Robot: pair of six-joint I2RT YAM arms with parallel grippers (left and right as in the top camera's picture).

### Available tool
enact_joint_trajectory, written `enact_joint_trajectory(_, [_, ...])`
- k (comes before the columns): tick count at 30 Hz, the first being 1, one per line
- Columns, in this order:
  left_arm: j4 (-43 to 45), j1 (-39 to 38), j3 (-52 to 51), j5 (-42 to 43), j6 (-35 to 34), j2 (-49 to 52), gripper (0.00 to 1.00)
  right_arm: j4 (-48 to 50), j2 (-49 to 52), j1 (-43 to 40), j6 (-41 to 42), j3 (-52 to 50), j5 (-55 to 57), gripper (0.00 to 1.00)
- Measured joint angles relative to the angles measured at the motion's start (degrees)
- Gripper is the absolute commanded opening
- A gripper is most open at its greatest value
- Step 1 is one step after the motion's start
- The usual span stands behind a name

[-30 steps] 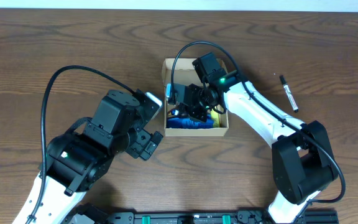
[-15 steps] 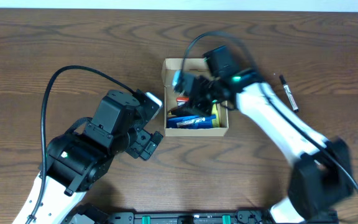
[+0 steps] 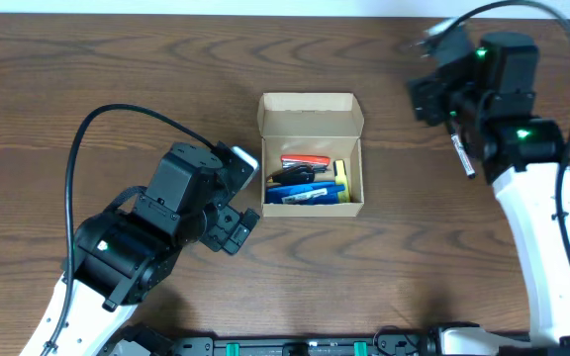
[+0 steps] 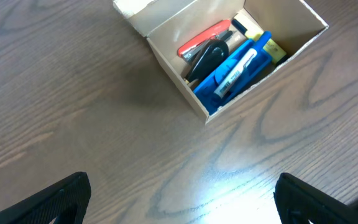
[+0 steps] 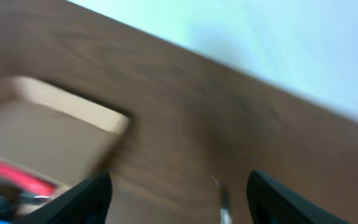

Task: Pack container
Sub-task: 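Move right gripper to the black marker and grasp it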

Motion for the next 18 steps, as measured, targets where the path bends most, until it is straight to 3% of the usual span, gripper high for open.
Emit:
enact_joint_trajectory(8, [0.0,0.0,0.0,0.0,0.0,0.0,0.95,-3.34,10.97,-9.92,6.86,-0.02,4.83,0.82])
enact_joint_trajectory(18, [0.0,0.0,0.02,0.0,0.0,0.0,0.95,-2.86,22.91,-15.06,6.19,-0.04,3.85,0.79])
